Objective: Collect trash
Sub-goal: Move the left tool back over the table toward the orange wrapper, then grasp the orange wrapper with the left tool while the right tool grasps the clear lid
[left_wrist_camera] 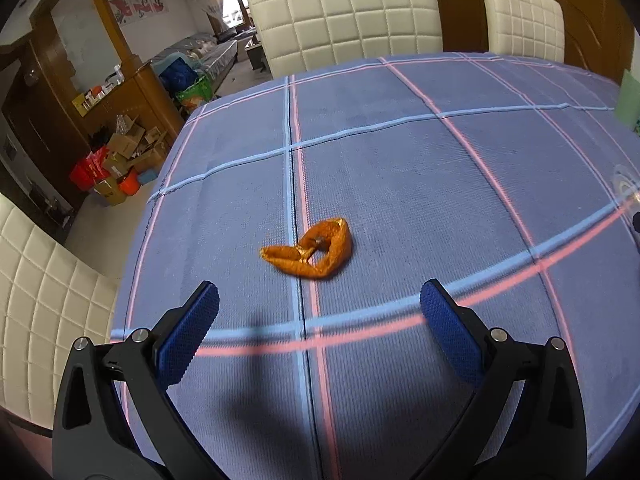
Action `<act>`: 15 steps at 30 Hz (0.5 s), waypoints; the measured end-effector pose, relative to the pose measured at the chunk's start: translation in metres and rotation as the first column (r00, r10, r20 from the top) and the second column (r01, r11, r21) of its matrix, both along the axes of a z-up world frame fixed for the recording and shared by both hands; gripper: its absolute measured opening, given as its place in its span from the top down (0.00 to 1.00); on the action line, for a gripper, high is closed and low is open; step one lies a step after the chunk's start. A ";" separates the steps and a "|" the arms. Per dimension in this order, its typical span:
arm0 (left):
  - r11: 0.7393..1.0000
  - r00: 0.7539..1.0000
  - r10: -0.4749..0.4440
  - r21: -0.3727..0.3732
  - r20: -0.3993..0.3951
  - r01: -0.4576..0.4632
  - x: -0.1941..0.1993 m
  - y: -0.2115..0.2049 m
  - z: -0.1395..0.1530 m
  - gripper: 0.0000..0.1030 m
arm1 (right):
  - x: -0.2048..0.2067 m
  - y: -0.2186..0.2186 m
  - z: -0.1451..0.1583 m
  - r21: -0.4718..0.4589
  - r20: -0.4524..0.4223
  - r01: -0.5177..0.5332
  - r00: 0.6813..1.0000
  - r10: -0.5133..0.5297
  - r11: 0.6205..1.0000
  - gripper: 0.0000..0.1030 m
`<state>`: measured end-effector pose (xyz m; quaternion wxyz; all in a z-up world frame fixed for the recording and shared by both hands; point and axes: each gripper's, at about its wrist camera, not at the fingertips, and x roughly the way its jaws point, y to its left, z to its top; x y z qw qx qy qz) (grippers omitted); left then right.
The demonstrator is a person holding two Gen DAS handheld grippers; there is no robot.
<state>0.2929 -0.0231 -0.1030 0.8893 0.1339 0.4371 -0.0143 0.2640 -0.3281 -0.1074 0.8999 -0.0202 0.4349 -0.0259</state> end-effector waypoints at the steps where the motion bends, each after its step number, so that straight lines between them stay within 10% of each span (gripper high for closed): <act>1: 1.000 1.000 0.001 0.002 -0.003 -0.001 0.005 0.000 -0.002 0.04 | 0.004 -0.001 -0.002 0.007 -0.007 0.003 1.000 -0.003 1.000 0.29; 7: 1.000 1.000 0.013 0.006 -0.006 -0.013 0.023 0.009 -0.009 0.04 | 0.024 0.007 -0.006 0.053 -0.002 -0.010 1.000 0.011 0.999 0.31; 11: 1.000 1.000 0.014 -0.010 0.003 -0.014 0.030 0.016 -0.008 0.04 | 0.034 0.042 -0.002 0.034 0.035 -0.122 0.992 0.121 0.992 0.83; 15: 1.000 1.000 0.011 -0.021 0.007 -0.011 0.033 0.021 -0.009 0.04 | 0.045 0.072 -0.002 0.069 0.025 -0.206 0.979 0.204 0.976 0.95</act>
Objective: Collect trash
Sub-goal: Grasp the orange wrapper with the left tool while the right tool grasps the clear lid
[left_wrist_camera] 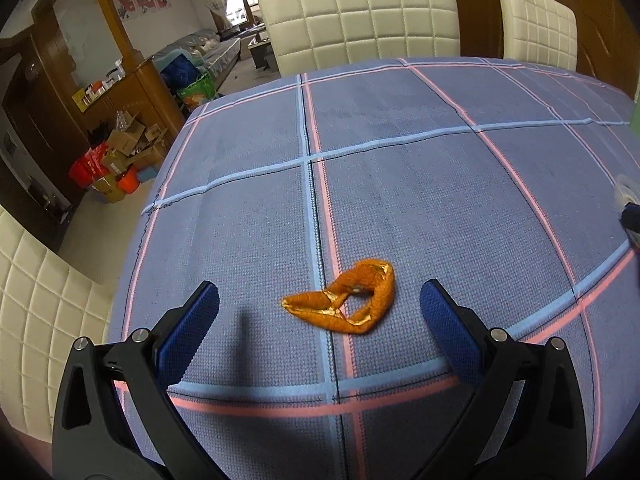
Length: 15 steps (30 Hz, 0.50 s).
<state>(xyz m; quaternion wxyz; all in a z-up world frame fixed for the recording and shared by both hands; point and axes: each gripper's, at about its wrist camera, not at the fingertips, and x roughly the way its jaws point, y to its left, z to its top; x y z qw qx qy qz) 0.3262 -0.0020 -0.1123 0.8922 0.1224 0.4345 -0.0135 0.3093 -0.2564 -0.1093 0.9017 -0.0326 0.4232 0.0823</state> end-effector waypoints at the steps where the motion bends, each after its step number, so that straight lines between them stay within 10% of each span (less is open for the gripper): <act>1: 1.000 1.000 0.001 0.002 0.002 -0.001 0.001 0.000 -0.001 0.06 | 0.002 0.007 0.000 0.001 0.001 -0.016 1.000 0.016 1.000 0.95; 9: 0.999 0.998 -0.047 -0.027 0.032 0.047 -0.007 -0.003 0.007 0.65 | -0.006 0.047 0.001 0.036 0.029 -0.163 0.986 0.162 0.986 0.96; 15: 0.996 0.995 -0.081 -0.025 0.064 0.083 -0.027 -0.006 0.019 0.72 | -0.020 0.061 0.013 0.045 0.055 -0.223 0.974 0.220 0.974 0.97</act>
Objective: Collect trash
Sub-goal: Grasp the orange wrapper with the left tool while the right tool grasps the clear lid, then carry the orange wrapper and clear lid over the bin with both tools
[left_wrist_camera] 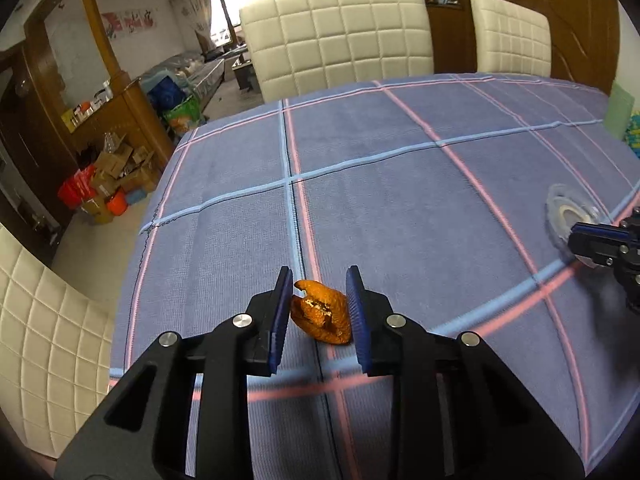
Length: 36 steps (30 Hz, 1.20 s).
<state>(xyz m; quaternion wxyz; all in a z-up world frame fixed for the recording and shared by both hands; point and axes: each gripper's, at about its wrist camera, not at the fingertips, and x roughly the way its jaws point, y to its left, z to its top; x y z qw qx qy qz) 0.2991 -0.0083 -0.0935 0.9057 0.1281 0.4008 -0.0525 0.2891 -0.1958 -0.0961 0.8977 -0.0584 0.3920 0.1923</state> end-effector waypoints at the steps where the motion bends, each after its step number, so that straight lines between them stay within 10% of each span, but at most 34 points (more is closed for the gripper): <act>1: 1.000 1.000 -0.004 -0.005 0.003 0.004 -0.005 0.000 0.002 0.73 | -0.003 0.003 0.002 -0.002 0.003 -0.006 1.000 0.006 1.000 0.97; 36: 0.992 0.982 0.118 -0.057 0.145 -0.111 -0.148 0.119 0.062 0.73 | -0.100 0.185 0.067 -0.161 0.133 -0.327 0.928 0.349 0.931 0.97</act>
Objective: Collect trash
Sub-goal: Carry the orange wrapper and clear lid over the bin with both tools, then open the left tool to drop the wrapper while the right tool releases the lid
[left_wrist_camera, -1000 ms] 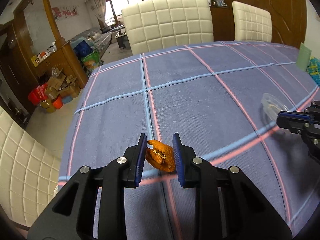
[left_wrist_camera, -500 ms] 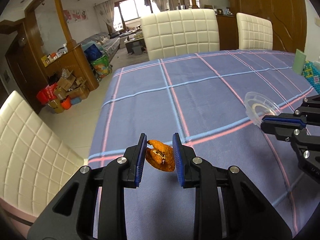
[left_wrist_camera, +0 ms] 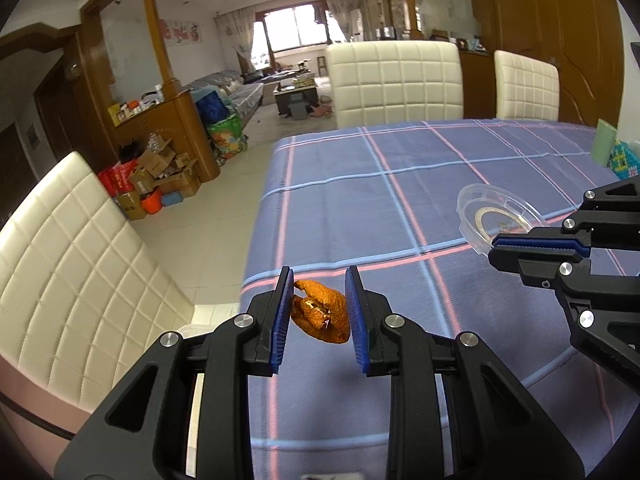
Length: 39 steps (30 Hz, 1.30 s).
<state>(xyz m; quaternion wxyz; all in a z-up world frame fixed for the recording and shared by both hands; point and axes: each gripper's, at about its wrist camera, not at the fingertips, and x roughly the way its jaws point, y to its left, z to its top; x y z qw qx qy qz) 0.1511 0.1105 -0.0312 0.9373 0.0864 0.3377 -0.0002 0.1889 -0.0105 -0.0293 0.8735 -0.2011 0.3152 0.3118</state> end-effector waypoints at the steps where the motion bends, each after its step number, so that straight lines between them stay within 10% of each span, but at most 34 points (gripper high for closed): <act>1: 1.000 1.000 0.009 -0.002 0.002 -0.009 -0.003 0.006 0.000 0.73 | -0.002 0.006 0.000 -0.002 0.001 -0.009 1.000 0.009 1.000 0.97; 29: 0.956 0.959 0.278 -0.080 -0.047 -0.281 -0.048 0.162 -0.019 0.70 | -0.021 0.177 -0.008 -0.046 -0.005 -0.241 0.970 0.241 0.969 0.97; 31: 0.951 0.954 0.293 -0.080 -0.064 -0.297 -0.045 0.168 -0.022 0.52 | -0.019 0.180 -0.008 -0.046 -0.002 -0.241 0.970 0.241 0.969 0.97; 32: 0.946 0.948 0.310 -0.075 -0.069 -0.315 -0.044 0.171 -0.024 0.14 | -0.018 0.181 -0.008 -0.047 -0.002 -0.240 0.971 0.241 0.970 0.97; 33: 0.939 0.941 0.332 -0.075 -0.061 -0.336 -0.044 0.174 -0.024 0.04 | -0.018 0.182 -0.008 -0.049 -0.002 -0.240 0.971 0.241 0.969 0.97; 39: 0.913 0.915 0.402 -0.063 -0.022 -0.402 -0.052 0.189 -0.029 0.04 | -0.011 0.186 -0.017 -0.058 -0.033 -0.246 0.969 0.245 0.967 0.97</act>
